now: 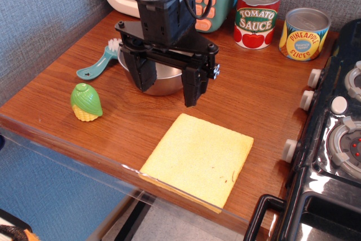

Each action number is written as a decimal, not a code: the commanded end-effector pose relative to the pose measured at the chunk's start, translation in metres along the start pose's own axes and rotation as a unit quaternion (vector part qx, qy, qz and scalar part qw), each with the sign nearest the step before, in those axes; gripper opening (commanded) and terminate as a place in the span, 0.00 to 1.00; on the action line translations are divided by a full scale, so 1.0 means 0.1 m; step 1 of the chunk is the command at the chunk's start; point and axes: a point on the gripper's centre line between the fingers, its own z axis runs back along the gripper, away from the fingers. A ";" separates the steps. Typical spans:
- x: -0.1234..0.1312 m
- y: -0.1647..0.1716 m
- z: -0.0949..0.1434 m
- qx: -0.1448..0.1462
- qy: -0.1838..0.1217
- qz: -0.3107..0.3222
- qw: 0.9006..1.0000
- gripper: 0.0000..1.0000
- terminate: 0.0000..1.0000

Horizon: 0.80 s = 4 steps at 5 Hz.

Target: Place the yellow and green item into the pot

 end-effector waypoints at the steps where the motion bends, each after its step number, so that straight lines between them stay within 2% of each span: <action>1: 0.00 0.00 0.00 0.000 0.000 0.000 1.000 1.00 0.00; 2: -0.06 0.20 0.05 -0.001 -0.008 0.023 1.000 1.00 0.00; 3: -0.18 0.44 0.20 0.020 -0.024 0.028 0.999 1.00 0.00; 4: -0.30 0.78 0.25 0.054 -0.035 0.036 0.997 1.00 0.00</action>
